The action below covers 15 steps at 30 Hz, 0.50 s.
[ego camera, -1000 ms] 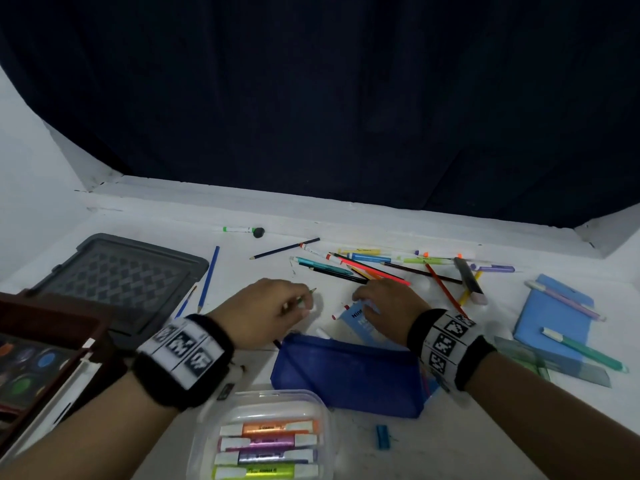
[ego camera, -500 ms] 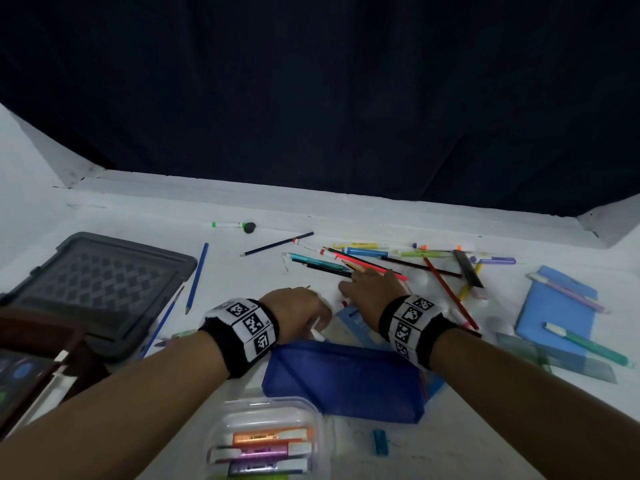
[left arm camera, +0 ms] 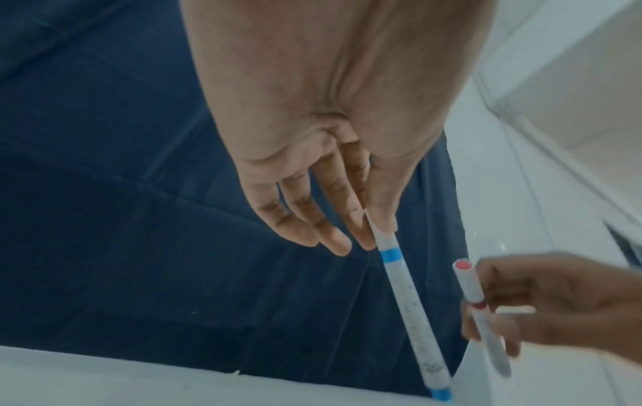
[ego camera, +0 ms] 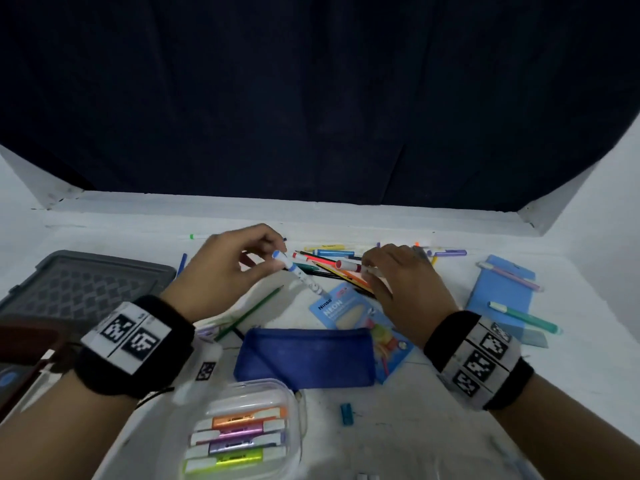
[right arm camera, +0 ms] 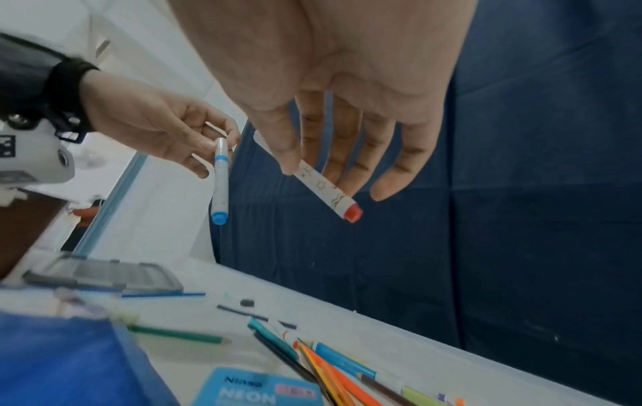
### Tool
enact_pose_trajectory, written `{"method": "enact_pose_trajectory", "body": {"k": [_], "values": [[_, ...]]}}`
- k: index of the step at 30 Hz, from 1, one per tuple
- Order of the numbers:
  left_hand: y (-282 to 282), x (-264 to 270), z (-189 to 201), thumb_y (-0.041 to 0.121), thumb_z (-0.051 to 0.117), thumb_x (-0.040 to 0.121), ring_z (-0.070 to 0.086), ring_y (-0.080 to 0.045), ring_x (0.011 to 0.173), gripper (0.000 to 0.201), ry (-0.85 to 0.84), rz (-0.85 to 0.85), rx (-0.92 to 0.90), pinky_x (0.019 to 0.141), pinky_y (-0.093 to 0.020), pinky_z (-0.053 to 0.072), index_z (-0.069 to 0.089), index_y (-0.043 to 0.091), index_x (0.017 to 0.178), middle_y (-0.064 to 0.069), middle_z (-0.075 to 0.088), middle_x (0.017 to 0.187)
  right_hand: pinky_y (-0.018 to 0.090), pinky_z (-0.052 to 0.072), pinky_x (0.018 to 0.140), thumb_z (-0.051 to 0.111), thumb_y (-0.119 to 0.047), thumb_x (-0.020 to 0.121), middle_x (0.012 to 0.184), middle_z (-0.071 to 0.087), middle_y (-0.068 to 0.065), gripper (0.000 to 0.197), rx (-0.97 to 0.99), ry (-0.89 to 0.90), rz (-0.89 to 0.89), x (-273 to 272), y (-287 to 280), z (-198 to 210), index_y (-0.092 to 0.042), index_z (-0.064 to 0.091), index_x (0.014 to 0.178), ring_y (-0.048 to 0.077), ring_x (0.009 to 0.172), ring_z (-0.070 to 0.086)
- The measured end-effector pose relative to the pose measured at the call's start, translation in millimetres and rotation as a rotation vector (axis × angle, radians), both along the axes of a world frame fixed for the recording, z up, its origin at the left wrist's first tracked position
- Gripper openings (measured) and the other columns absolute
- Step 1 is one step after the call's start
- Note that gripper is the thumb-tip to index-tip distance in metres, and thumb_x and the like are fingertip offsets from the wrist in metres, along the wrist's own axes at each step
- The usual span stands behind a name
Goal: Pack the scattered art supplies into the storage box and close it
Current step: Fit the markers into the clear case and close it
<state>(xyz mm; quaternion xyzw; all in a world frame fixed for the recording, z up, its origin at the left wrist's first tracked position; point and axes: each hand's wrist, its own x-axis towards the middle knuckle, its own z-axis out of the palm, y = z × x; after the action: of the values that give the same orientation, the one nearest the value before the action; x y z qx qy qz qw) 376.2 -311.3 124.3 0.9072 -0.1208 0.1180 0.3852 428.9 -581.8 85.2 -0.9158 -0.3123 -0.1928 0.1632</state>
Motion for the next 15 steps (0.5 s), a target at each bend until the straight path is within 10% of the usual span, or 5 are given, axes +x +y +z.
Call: {"method": "enact_pose_trajectory", "body": {"k": [7,15], "values": [[-54,-63,18,0.01,0.067,0.091,0.067,-0.021,0.087,0.017,-0.057,0.003,-0.372,0.082,-0.027,0.054,0.068,0.019,0.106,-0.004,0.067,0.099,0.016,0.046,0.061,0.063,-0.016,0.093,0.078,0.064,-0.005,0.008,0.485,0.31,0.035,-69,-47,10,-0.016,0.055,0.096,0.01,0.071,0.06],[-113,-121,-47,0.022,0.068,0.089,0.065,-0.038,0.085,0.019,0.156,-0.026,-0.448,0.08,-0.047,0.052,0.072,0.029,0.106,-0.007,0.063,0.09,0.044,0.057,0.066,0.061,-0.007,0.09,0.07,0.068,0.006,0.048,0.52,0.79,0.101,-134,-87,-40,-0.036,0.035,0.118,0.019,0.06,0.067]]}}
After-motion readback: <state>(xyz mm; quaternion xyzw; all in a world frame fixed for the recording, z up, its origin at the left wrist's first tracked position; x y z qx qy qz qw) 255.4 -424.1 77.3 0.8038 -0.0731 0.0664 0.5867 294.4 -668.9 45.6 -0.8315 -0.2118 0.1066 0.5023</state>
